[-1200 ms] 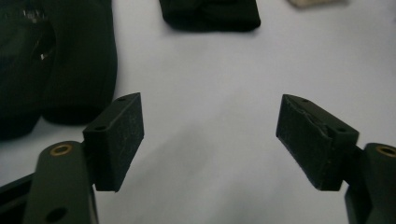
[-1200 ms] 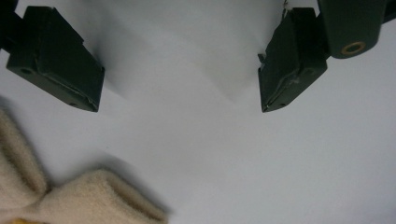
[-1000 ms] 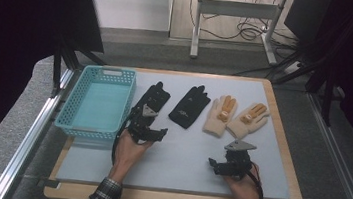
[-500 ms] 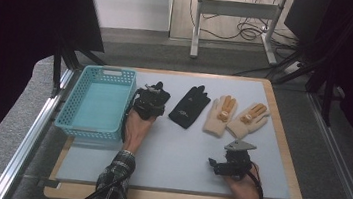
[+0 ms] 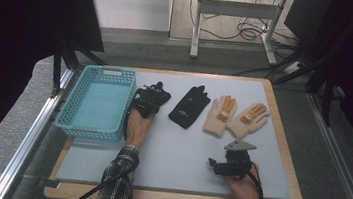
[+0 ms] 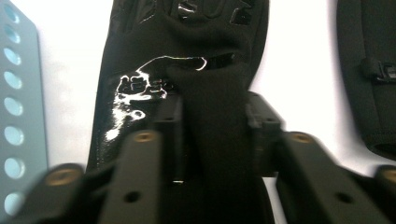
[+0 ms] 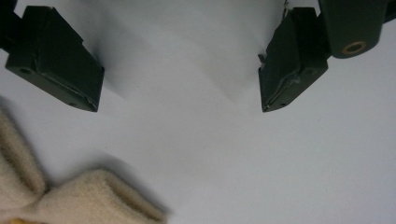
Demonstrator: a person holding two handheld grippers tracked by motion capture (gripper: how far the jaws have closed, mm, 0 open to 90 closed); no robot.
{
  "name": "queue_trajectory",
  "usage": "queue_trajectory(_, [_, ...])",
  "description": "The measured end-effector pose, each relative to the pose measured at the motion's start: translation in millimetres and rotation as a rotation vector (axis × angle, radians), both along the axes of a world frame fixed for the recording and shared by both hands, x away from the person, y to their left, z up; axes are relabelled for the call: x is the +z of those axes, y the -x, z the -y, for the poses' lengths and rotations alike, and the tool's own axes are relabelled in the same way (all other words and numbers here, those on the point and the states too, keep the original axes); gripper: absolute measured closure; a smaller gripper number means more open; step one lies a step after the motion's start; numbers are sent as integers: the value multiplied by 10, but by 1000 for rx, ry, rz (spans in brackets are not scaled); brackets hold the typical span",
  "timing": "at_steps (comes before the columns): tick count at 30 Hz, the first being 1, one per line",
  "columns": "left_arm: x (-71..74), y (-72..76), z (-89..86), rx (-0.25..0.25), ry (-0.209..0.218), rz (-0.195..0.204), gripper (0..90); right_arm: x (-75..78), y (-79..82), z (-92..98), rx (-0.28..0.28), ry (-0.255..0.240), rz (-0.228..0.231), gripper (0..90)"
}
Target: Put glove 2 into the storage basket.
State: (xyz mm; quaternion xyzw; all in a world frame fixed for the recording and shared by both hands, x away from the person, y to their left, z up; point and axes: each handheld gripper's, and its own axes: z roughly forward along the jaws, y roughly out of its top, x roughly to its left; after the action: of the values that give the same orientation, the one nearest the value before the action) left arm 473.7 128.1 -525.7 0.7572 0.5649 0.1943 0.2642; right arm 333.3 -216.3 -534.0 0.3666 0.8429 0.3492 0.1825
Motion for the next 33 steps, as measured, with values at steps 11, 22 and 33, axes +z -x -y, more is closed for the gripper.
queue_trajectory(11, [334, 125, -18, -47, 134, 72, 816, 1, 2, 0, -1, 0, -2, 138])
queue_trajectory(22, [895, 764, 295, -306, 240, 137, 813, 1, 3, -1, -1, 0, -1, 138])
queue_trajectory(33, [442, 1472, 678, -484, 185, 46, 809, 0, 3, 0, 1, 2, 1, 138])
